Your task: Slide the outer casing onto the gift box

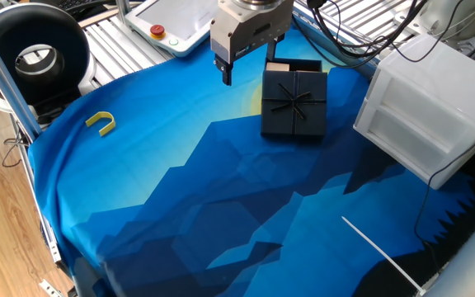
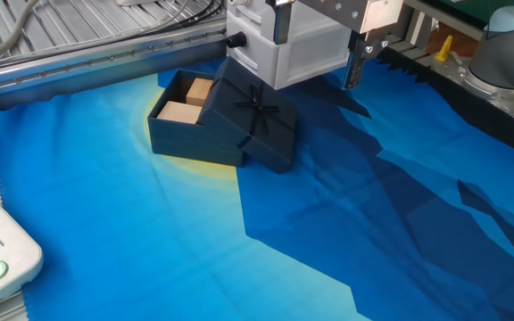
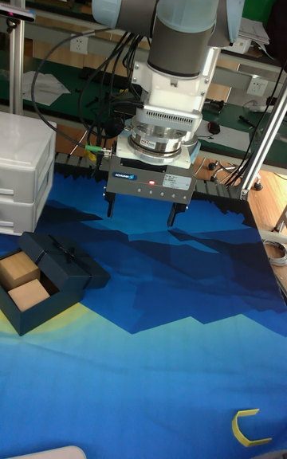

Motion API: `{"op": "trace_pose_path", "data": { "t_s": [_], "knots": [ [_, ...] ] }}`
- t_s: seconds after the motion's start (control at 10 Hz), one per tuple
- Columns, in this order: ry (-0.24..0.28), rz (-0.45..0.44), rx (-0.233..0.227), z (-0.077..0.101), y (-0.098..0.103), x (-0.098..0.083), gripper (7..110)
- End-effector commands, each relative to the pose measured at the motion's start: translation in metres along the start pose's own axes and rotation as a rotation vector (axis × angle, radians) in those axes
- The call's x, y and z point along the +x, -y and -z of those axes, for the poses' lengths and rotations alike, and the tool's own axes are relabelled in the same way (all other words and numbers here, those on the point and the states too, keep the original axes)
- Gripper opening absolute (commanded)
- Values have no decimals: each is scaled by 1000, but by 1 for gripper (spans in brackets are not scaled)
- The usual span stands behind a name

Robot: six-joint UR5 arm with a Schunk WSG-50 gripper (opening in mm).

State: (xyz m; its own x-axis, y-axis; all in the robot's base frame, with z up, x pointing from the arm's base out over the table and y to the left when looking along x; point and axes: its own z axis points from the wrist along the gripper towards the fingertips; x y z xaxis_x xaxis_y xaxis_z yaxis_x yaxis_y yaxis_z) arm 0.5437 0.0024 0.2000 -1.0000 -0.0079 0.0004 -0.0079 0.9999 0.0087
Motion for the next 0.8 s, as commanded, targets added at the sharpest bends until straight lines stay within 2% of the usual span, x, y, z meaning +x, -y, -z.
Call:
{"op": "trace_pose_path", "data": {
  "t_s": [0.0,0.1,0.7],
  "knots": [
    [94,190,-61,1,-19,-22,109],
    [94,190,-61,1,-19,-22,7],
    [91,187,-58,1,-19,-21,7]
  ]
}}
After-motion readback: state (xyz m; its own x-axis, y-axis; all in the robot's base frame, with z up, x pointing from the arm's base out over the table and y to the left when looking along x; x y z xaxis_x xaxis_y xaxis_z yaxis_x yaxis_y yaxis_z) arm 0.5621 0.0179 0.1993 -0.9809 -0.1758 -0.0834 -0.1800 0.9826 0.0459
